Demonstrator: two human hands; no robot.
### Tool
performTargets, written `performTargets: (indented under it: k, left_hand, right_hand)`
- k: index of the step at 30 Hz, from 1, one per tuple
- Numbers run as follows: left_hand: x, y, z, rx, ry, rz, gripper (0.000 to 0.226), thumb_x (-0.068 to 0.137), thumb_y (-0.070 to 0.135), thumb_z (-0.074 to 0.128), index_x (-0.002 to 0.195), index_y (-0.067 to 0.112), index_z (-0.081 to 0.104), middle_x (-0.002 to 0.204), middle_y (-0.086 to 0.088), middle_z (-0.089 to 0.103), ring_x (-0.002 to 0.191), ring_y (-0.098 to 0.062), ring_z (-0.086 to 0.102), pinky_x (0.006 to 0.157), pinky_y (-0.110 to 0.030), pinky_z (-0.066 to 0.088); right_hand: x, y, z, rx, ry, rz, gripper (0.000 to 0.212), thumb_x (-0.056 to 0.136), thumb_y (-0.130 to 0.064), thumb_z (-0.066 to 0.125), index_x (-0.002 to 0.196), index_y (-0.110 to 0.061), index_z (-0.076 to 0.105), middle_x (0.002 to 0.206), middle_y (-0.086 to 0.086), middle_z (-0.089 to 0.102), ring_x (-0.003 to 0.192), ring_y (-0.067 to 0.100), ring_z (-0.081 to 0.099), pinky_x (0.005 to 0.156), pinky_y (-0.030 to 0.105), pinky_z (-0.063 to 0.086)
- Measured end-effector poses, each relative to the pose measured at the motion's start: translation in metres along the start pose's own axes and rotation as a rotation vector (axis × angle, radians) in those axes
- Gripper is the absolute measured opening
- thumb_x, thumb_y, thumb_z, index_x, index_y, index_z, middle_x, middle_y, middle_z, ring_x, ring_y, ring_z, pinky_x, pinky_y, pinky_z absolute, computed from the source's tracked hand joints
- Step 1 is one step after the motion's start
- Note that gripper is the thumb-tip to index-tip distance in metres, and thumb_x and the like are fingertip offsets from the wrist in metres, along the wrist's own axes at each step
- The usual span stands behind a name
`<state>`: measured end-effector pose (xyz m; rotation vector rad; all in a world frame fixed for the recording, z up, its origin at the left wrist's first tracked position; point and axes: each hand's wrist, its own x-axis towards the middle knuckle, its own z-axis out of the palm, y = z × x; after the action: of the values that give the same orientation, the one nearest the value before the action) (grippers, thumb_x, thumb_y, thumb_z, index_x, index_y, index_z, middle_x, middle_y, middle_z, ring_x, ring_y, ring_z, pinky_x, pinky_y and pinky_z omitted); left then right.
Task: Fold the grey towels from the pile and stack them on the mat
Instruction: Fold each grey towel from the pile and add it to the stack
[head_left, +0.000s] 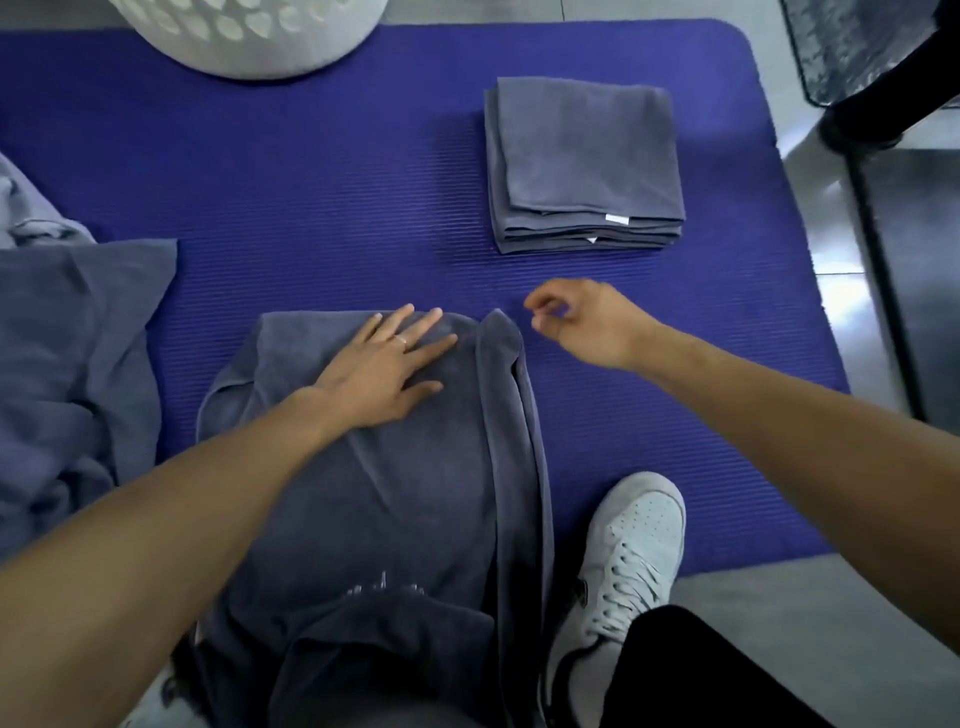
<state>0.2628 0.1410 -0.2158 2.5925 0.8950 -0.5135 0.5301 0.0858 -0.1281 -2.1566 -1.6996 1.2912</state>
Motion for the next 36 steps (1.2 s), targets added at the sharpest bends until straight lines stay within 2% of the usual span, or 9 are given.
performTargets:
  k: [6, 9, 12, 15, 22, 26, 30, 33, 36]
  left_hand:
    - [0.004, -0.009, 0.035, 0.146, 0.162, 0.025, 0.061, 0.1, 0.057, 0.014, 0.154, 0.031, 0.006, 0.164, -0.005, 0.011, 0.149, -0.035, 0.015, 0.12, -0.051, 0.01]
    - [0.005, -0.012, 0.037, 0.15, 0.168, 0.047, 0.061, 0.1, 0.058, 0.01, 0.154, 0.028, 0.005, 0.164, -0.006, 0.012, 0.149, -0.036, 0.015, 0.119, -0.052, 0.011]
    - [0.004, -0.012, 0.035, 0.138, 0.156, 0.043, 0.062, 0.1, 0.058, 0.006, 0.154, 0.028, 0.007, 0.164, -0.006, 0.01, 0.149, -0.036, 0.015, 0.119, -0.053, 0.011]
    - [0.004, -0.011, 0.035, 0.144, 0.155, 0.038, 0.063, 0.1, 0.059, 0.005, 0.155, 0.028, 0.009, 0.164, -0.006, 0.011, 0.149, -0.035, 0.015, 0.119, -0.053, 0.012]
    - [0.003, -0.006, 0.029, -0.051, 0.225, 0.029, 0.061, 0.097, 0.056, 0.029, 0.151, 0.027, 0.035, 0.163, -0.003, 0.02, 0.148, -0.032, 0.019, 0.12, -0.054, 0.014]
    - [0.021, 0.004, 0.003, -0.406, 0.406, -0.02, 0.046, 0.092, 0.046, 0.048, 0.129, 0.022, 0.061, 0.133, 0.0, 0.058, 0.123, -0.026, 0.051, 0.108, -0.047, 0.036]
    - [0.049, 0.01, -0.019, -0.525, 0.341, -0.018, 0.042, 0.089, 0.042, 0.053, 0.127, 0.026, 0.062, 0.115, 0.003, 0.062, 0.107, -0.02, 0.055, 0.098, -0.046, 0.044]
    - [0.061, 0.013, -0.028, -0.548, 0.297, 0.0, 0.024, 0.089, 0.038, 0.058, 0.103, 0.024, 0.07, 0.1, 0.005, 0.065, 0.095, -0.017, 0.056, 0.091, -0.042, 0.046]
    - [0.063, 0.012, -0.036, -0.635, 0.244, -0.036, 0.005, 0.092, 0.025, 0.065, 0.091, 0.024, 0.069, 0.087, 0.011, 0.068, 0.084, -0.007, 0.061, 0.077, -0.015, 0.045]
  right_hand:
    - [0.05, 0.008, 0.027, 0.123, -0.108, -0.142, 0.041, 0.101, -0.011, 0.05, 0.139, -0.024, 0.054, 0.121, -0.017, 0.057, 0.111, 0.001, 0.052, 0.081, -0.007, 0.033]
    - [0.06, 0.011, 0.032, 0.125, -0.17, -0.184, 0.032, 0.1, -0.012, 0.054, 0.13, -0.021, 0.062, 0.118, -0.011, 0.064, 0.111, 0.002, 0.056, 0.093, 0.01, 0.04]
    - [0.056, 0.019, 0.023, 0.117, -0.15, -0.158, 0.021, 0.097, -0.017, 0.061, 0.116, -0.024, 0.069, 0.095, 0.0, 0.067, 0.083, 0.012, 0.059, 0.079, 0.022, 0.049]
    - [0.044, 0.025, 0.011, 0.152, -0.204, -0.101, 0.012, 0.094, -0.021, 0.065, 0.104, -0.023, 0.071, 0.079, -0.004, 0.061, 0.066, 0.006, 0.052, 0.066, 0.02, 0.045]
    - [0.035, 0.037, 0.007, 0.466, -0.224, 0.011, 0.01, 0.093, -0.009, 0.066, 0.089, -0.018, 0.063, 0.074, -0.013, 0.064, 0.07, 0.0, 0.057, 0.071, 0.021, 0.05]
    - [0.034, 0.042, 0.01, 0.647, -0.256, 0.025, 0.013, 0.093, -0.003, 0.061, 0.101, -0.013, 0.065, 0.092, 0.001, 0.067, 0.088, 0.013, 0.06, 0.084, 0.031, 0.049]
    - [0.04, 0.035, -0.002, 0.611, -0.328, 0.092, 0.033, 0.098, -0.027, 0.057, 0.118, -0.002, 0.066, 0.121, 0.022, 0.065, 0.1, 0.021, 0.06, 0.091, 0.034, 0.049]
    - [0.046, 0.026, -0.007, 0.467, -0.338, 0.078, 0.023, 0.094, -0.021, 0.063, 0.108, -0.003, 0.069, 0.11, 0.017, 0.069, 0.095, 0.015, 0.06, 0.084, 0.027, 0.051]
    - [0.048, 0.024, -0.006, 0.486, -0.235, 0.028, 0.005, 0.089, -0.006, 0.069, 0.091, -0.011, 0.07, 0.091, 0.009, 0.066, 0.086, 0.016, 0.058, 0.087, 0.032, 0.051]
